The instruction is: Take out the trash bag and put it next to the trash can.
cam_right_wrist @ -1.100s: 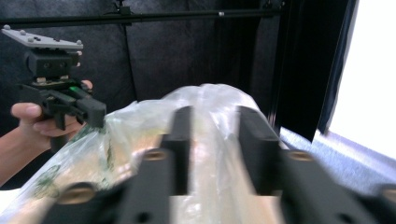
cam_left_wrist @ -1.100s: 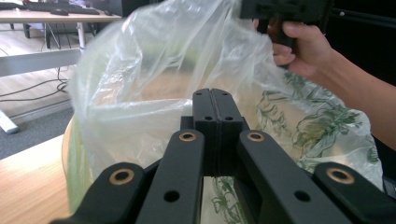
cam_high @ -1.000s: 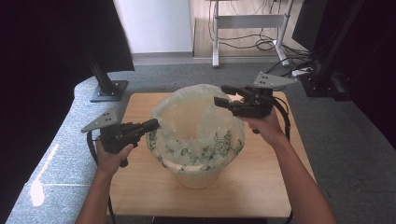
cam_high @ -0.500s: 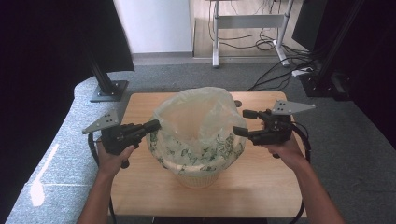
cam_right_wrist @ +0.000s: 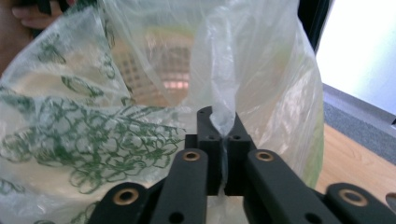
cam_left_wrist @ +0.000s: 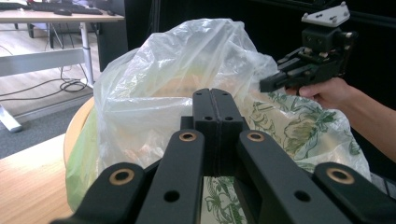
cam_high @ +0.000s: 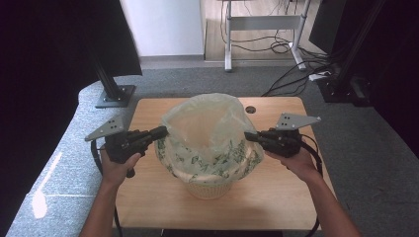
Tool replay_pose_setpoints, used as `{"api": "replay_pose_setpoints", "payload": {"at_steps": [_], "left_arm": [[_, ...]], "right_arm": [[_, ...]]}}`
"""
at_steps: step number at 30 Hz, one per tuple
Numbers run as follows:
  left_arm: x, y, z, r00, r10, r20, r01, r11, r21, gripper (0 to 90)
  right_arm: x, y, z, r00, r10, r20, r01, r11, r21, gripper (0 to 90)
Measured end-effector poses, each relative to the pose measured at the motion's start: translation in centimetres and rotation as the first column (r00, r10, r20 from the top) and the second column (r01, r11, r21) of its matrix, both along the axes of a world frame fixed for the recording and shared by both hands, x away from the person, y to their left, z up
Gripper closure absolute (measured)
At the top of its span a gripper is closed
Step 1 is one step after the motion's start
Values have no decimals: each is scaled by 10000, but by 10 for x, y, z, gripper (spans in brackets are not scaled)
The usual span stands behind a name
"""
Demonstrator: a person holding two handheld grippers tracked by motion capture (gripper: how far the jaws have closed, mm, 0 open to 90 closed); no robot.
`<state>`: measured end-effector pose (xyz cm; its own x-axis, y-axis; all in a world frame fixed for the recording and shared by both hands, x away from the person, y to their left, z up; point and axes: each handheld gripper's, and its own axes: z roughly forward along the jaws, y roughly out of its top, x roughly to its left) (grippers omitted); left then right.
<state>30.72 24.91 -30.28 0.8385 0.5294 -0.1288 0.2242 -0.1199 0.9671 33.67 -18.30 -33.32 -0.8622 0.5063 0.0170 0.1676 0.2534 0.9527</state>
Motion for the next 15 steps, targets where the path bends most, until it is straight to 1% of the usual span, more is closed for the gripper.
{"api": "replay_pose_setpoints", "payload": {"at_steps": [3, 5, 6, 7, 8, 10, 11, 13, 14, 15], "left_arm": [[-1, 1, 2, 10000, 25, 49, -25, 10000, 10, 900], [-1, 1, 5, 10000, 27, 85, -27, 10000, -28, 900], [-1, 1, 5, 10000, 27, 85, -27, 10000, -28, 900], [-1, 2, 8, 9999, 31, 123, -31, 10000, -61, 900], [-1, 3, 9, 9999, 20, 120, -19, 10000, -81, 900], [-1, 4, 12, 9998, 16, 173, -14, 9999, -132, 900], [-1, 4, 12, 9998, 16, 173, -14, 9999, -132, 900], [-2, 6, 16, 9997, 29, 246, -25, 9999, -161, 900], [-3, 7, 18, 9996, 28, 285, -22, 9998, -200, 900], [-4, 9, 20, 9995, 19, 325, -11, 9997, -242, 900]], "right_arm": [[-3, 4, 11, 9998, -6, 198, 0, 9996, 296, 893], [-5, 7, 20, 9993, 118, 351, -145, 9969, 774, 893], [-7, 8, 25, 9989, 181, 432, -225, 9943, 1039, 893], [-8, 11, 30, 9984, 280, 490, -342, 9910, 1296, 893], [-10, 14, 34, 9976, 334, 609, -421, 9881, 1479, 893], [-12, 19, 41, 9962, 454, 750, -573, 9845, 1658, 893], [-12, 19, 41, 9962, 454, 750, -573, 9845, 1658, 893], [-15, 25, 49, 9941, 618, 893, -772, 9806, 1802, 893], [-18, 29, 56, 9919, 797, 991, -976, 9767, 1909, 893], [-18, 29, 56, 9919, 797, 991, -976, 9767, 1909, 893]]}}
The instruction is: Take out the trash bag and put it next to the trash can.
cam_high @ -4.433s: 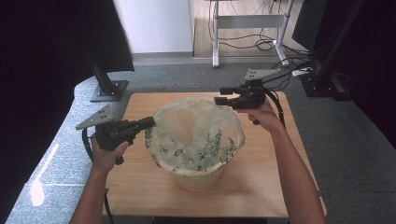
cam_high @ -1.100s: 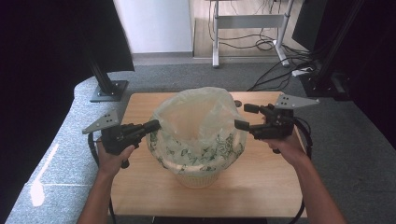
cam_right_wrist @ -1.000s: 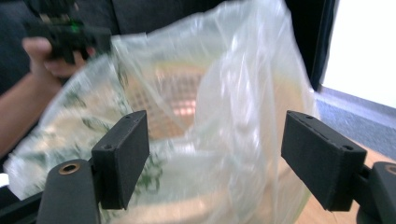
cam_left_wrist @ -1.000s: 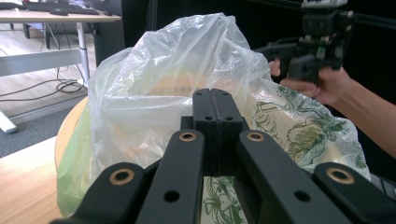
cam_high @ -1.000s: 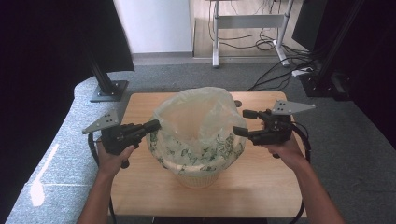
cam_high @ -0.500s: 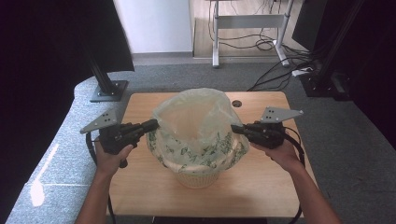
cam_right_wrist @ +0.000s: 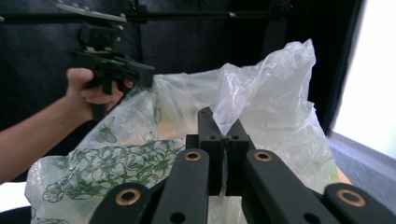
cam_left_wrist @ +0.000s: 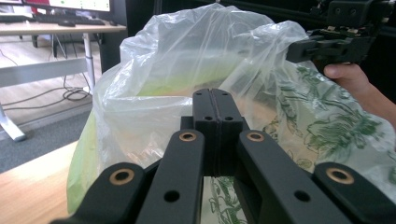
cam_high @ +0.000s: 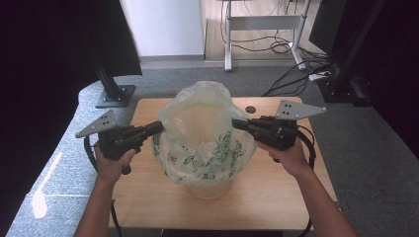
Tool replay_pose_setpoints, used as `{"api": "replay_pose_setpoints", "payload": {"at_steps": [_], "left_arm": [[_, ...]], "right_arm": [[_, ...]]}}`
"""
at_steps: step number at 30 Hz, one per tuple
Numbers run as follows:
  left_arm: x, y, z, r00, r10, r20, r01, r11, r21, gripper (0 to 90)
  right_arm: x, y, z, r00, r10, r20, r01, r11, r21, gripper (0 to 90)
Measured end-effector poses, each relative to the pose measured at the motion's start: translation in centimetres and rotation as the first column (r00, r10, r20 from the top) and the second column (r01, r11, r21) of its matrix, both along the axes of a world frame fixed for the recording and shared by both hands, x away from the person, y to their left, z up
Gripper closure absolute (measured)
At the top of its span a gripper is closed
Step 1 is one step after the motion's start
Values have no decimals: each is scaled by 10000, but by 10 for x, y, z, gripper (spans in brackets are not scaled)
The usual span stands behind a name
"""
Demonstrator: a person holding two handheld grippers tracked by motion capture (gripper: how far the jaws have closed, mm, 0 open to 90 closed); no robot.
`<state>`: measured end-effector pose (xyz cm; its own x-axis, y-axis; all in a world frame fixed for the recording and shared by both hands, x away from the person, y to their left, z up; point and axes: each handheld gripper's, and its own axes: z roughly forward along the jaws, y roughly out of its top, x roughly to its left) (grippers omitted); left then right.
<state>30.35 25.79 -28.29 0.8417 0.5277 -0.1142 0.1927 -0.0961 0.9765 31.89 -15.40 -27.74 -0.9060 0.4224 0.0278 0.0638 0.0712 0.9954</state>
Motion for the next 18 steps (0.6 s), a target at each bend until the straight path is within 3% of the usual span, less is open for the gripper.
{"api": "replay_pose_setpoints", "payload": {"at_steps": [4, 6, 9, 13, 18], "left_arm": [[-4, 6, 8, 9999, 23, 124, -20, 9998, -172, 900], [-4, 8, 10, 9999, -14, 109, 18, 9996, -287, 900], [-4, 4, 14, 9999, -150, 54, 152, 9993, -336, 900], [-2, -11, 20, 9988, -491, 15, 491, 9985, -251, 900], [0, -41, 29, 9951, -987, -13, 987, 9951, 94, 900]], "right_arm": [[-4, 6, 8, 9998, 190, 89, -191, 9997, 147, 893], [-5, 9, 10, 9997, 99, 241, -97, 9999, -77, 892], [0, 10, 7, 9999, 131, 13, -131, 9996, -233, 888], [7, 17, 4, 9986, 440, -286, -453, 9980, -446, 868], [8, 37, 6, 9950, 964, -245, -981, 9921, -783, 836]]}}
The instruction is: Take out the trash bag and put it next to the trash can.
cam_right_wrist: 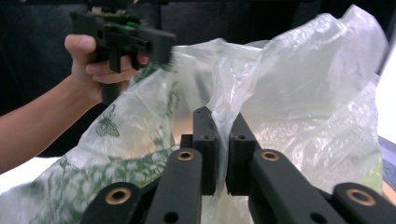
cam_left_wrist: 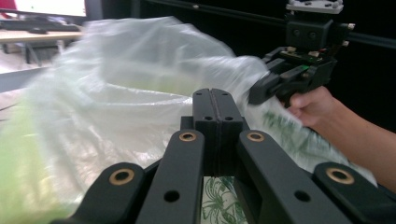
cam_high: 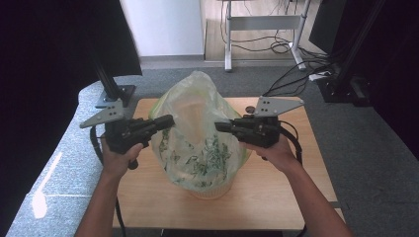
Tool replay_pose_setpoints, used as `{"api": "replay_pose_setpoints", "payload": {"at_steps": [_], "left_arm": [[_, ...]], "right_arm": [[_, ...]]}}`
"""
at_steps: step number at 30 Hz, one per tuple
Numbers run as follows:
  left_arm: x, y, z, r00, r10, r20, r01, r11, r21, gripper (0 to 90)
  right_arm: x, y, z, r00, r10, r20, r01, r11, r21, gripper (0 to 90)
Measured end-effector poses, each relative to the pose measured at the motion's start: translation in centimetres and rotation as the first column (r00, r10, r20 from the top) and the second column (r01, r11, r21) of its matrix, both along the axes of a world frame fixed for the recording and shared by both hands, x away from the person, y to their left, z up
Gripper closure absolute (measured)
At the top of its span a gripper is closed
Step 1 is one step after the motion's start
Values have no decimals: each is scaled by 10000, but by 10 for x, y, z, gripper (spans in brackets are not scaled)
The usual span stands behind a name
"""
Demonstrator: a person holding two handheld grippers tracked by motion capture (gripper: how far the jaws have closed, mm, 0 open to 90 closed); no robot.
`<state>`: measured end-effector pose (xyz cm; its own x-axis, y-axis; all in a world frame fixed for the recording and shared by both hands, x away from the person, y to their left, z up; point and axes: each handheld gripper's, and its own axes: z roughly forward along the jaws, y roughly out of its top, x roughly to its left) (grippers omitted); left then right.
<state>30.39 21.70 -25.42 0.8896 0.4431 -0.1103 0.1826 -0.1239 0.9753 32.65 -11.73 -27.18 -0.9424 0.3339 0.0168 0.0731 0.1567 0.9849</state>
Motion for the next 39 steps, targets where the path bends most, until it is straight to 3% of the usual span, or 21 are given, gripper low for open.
{"api": "replay_pose_setpoints", "payload": {"at_steps": [8, 15, 18, 21, 23, 24, 26, 27, 29, 32, 36, 39], "left_arm": [[1, -30, -6, 9984, -530, -177, 538, 9975, 469, 900], [3, -36, -6, 9960, -845, -305, 855, 9957, 358, 900], [3, -39, -6, 9948, -968, -315, 977, 9948, 277, 900], [2, -40, -7, 9944, -1004, -317, 1015, 9943, 334, 894], [2, -38, -7, 9933, -1141, -209, 1145, 9933, 184, 849], [1, -35, -6, 9932, -1167, -60, 1167, 9931, 79, 764], [-4, -26, -4, 9938, -639, 908, 654, 9978, -139, 602], [-7, -18, -2, 9917, -185, 1270, 218, 9995, -245, 534], [-8, -3, -2, 9856, 459, 1625, -432, 9989, -204, 446], [-6, 17, -8, 9788, 1280, 1600, -1269, 9918, -169, 344], [6, 32, -24, 9893, 1153, 892, -1143, 9933, -158, 308], [14, 26, -37, 9941, 812, 724, -839, 9959, 351, 295]], "right_arm": [[1, 30, -3, 9989, 459, -75, -462, 9974, -558, 822], [-1, 47, -6, 9977, 656, -156, -668, 9940, -870, 497], [0, 52, -5, 9985, 523, -177, -537, 9944, -906, 545], [0, 56, -6, 9994, 340, -22, -340, 9937, -1069, 766], [-1, 57, -7, 9997, 234, 94, -221, 9927, -1189, 847], [-1, 56, -7, 9998, 122, 137, -103, 9920, -1257, 868], [-1, 54, -8, 9999, -14, 168, 36, 9912, -1320, 881], [0, 51, -8, 9998, -59, 195, 84, 9919, -1267, 883], [0, 43, -4, 9996, -144, 224, 164, 9953, -956, 885], [-1, 27, 8, 9993, -88, 360, 96, 9997, -232, 886], [-5, 11, 26, 9988, 91, 487, -115, 9988, 473, 887], [-6, 4, 36, 9984, 402, 404, -442, 9937, 1034, 887]]}}
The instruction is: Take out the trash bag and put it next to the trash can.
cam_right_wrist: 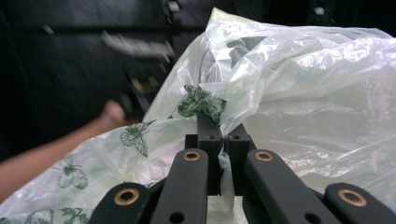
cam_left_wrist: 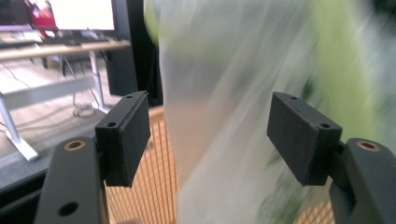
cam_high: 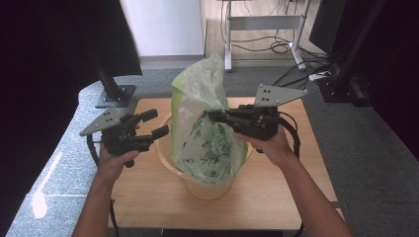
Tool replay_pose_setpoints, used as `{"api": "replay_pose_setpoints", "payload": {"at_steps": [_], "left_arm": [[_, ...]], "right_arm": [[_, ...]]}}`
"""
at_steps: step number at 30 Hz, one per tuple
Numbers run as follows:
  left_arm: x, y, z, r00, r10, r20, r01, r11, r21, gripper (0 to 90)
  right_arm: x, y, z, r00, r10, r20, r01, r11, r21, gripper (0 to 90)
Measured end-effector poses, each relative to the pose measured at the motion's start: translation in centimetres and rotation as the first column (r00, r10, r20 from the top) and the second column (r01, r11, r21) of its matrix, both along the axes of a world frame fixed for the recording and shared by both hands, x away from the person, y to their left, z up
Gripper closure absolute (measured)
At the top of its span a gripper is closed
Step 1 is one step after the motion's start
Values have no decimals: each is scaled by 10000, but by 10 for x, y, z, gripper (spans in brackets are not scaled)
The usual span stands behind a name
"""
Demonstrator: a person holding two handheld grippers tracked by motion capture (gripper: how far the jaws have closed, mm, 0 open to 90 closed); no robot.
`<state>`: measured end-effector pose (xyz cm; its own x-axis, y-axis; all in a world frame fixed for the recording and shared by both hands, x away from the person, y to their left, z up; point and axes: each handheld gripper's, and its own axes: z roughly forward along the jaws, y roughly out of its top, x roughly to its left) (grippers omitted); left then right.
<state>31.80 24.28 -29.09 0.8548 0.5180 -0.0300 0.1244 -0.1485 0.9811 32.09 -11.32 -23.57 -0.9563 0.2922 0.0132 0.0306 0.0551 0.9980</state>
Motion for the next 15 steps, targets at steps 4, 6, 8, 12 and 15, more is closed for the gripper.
{"api": "replay_pose_setpoints", "payload": {"at_steps": [4, 6, 8, 12, 15], "left_arm": [[2, -23, -5, 9973, -737, -37, 738, 9956, 574, 246], [2, -35, -4, 9957, -920, 57, 913, 9933, 713, 211], [1, -49, -1, 9931, -1169, 59, 1161, 9901, 789, 172], [-2, -69, 6, 9922, -1238, 139, 1221, 9882, 921, 138], [-4, -78, 9, 9952, -950, 227, 921, 9900, 1072, 155]], "right_arm": [[1, 0, 6, 9995, 222, -202, -215, 9991, 372, 887], [1, 6, 4, 9993, 257, -265, -248, 9992, 326, 887], [-1, 13, 0, 9991, 345, -264, -339, 9991, 236, 887], [-5, 31, -8, 9977, 568, -358, -566, 9984, 87, 888], [-11, 44, -12, 9970, 712, -288, -718, 9972, -223, 889]]}}
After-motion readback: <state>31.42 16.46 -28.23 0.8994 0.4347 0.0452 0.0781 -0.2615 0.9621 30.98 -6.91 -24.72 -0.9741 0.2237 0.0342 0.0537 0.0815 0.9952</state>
